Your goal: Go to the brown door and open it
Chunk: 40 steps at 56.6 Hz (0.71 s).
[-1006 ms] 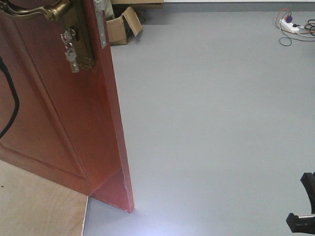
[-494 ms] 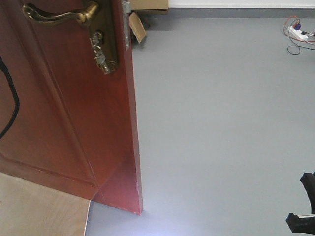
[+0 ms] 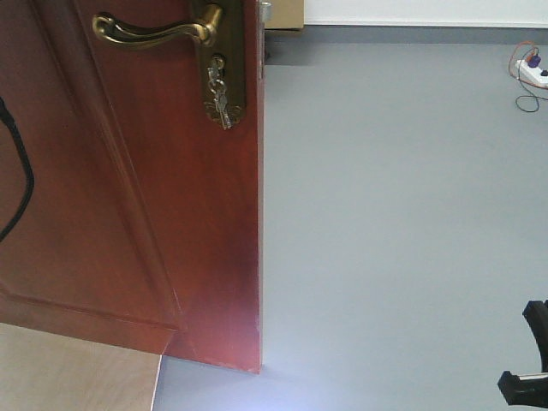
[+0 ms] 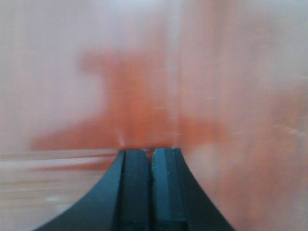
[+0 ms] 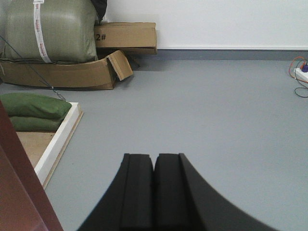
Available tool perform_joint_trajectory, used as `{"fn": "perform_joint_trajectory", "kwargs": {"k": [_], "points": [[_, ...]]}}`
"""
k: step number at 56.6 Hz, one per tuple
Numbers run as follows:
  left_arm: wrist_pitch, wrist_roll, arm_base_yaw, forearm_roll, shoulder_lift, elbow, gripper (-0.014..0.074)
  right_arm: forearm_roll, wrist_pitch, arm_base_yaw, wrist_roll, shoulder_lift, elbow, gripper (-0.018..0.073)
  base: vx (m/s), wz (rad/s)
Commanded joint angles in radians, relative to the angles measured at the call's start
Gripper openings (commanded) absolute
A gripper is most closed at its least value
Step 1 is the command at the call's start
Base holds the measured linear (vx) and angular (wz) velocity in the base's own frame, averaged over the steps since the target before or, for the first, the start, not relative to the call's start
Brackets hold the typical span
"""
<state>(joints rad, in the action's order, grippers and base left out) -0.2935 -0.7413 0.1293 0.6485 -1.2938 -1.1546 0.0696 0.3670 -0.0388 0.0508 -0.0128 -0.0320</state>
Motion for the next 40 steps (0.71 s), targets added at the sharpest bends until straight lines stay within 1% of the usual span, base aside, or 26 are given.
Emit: {"fn": "perform_joint_trajectory", "kwargs": {"k": [1, 17, 40], "points": [[-0.057, 0.000, 0.006, -0.022, 0.027, -0.033, 0.0052, -0.003, -0.077, 0.000, 0.006, -0.006, -0.004, 0.0000, 0.17, 0.01], [-0.057, 0.000, 0.006, -0.022, 0.027, -0.033, 0.0052, -0.003, -0.077, 0.000, 0.006, -0.006, -0.004, 0.0000, 0.13, -0.01], [-0.057, 0.000, 0.006, -0.022, 0.027, -0.033, 0.0052, -0.003, -0.077, 0.000, 0.006, -0.006, -0.004, 0.0000, 0.06, 0.00]]}}
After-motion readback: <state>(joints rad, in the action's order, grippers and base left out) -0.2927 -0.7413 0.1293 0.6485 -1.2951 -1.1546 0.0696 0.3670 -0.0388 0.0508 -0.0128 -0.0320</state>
